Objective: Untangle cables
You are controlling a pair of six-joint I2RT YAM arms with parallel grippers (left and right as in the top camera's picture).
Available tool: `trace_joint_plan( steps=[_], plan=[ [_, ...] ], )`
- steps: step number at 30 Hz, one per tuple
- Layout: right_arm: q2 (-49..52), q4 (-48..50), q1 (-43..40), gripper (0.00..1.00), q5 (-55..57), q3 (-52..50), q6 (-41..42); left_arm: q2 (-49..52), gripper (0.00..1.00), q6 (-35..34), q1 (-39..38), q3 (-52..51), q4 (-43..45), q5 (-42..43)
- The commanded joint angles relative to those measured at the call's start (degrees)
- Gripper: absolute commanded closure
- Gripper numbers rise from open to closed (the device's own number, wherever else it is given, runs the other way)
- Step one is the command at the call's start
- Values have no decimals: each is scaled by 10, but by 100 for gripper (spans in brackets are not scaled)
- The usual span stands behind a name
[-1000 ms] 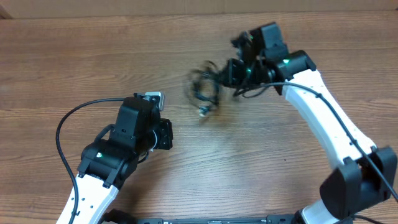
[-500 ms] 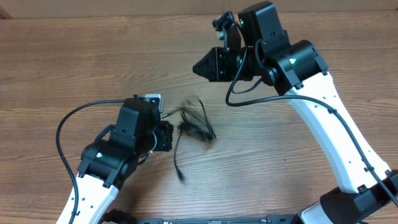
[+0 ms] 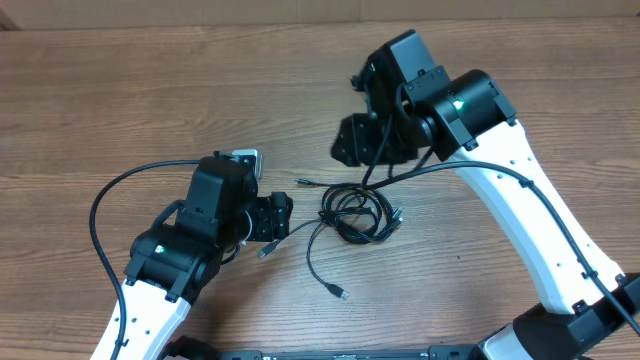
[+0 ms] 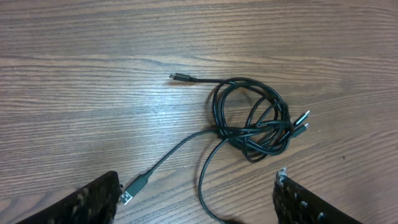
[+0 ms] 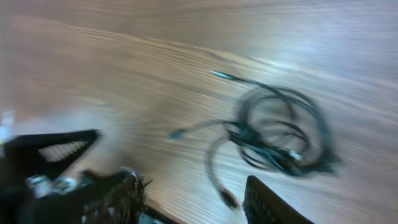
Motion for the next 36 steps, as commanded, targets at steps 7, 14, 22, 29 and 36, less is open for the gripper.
trace_joint_plan(
  steps=[7,14,22,29,36],
  plan=[
    [-11,-16,-1,51,105,-59,141,0,21,2,-4,5,2,27],
    [-11,62,4,54,103,-186,209,0,20,3,-4,5,3,27],
    [-11,156,5,55,67,-307,240,0,18,3,-4,5,3,27],
    [-11,225,13,53,57,-386,303,0,18,2,-4,5,7,27],
    [-10,319,21,46,50,-443,332,0,17,3,-4,5,7,27]
  ],
)
